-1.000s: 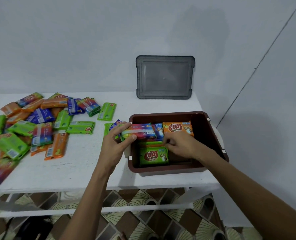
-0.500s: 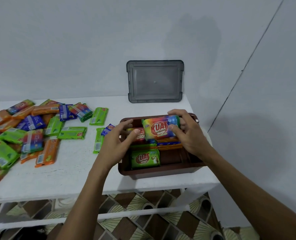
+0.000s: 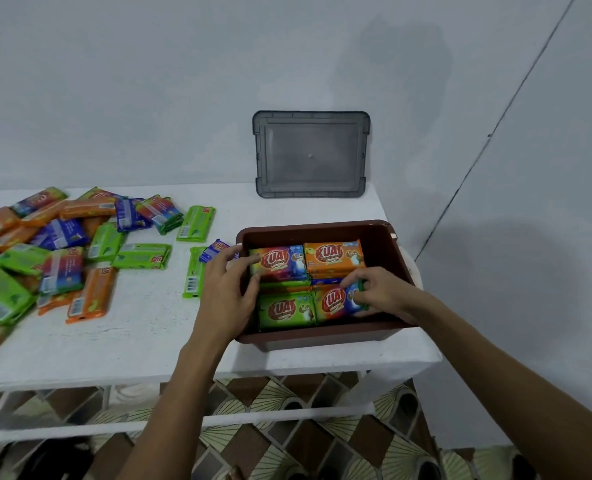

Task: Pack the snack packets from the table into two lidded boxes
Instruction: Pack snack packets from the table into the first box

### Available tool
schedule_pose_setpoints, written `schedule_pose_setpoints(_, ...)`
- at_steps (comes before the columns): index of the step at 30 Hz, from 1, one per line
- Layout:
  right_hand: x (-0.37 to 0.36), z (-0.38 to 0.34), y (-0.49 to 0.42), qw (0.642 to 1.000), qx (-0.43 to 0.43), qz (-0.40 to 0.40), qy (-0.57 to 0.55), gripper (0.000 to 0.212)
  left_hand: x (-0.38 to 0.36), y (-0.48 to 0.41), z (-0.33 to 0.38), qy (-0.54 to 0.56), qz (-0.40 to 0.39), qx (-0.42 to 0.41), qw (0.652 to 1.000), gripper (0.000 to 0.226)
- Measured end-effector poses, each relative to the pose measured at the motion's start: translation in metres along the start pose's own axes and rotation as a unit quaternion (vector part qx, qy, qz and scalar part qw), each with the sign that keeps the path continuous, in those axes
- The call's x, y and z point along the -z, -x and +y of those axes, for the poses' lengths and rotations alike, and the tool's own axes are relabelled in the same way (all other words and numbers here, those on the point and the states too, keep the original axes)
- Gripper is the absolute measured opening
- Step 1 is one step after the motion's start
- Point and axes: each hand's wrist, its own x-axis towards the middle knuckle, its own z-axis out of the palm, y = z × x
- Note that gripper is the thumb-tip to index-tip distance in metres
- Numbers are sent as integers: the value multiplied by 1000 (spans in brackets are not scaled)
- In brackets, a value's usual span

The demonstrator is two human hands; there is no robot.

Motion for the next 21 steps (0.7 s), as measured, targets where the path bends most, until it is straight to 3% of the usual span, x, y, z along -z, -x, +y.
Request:
schedule_pose_setpoints(3, 0, 2, -12, 989, -8, 4, 147, 30, -1, 1, 0, 5, -4, 19, 1000, 30)
schedule_pose_setpoints(6, -4, 6, -19, 942, 25, 21, 333, 25, -1, 1, 1, 6, -5, 20, 1000, 30)
schedule_pose_setpoints(13, -6, -7, -25, 856, 23, 10, 516, 19, 1, 2, 0, 33, -20, 15, 999, 30)
schedule_pose_setpoints(17, -32, -56, -11, 858, 159, 126, 472, 19, 14, 4, -13, 98, -14, 7, 995, 31)
schedule_pose_setpoints(21, -85, -108, -27, 881, 279, 154, 350, 23, 32, 3, -60, 73, 4, 18, 997, 29)
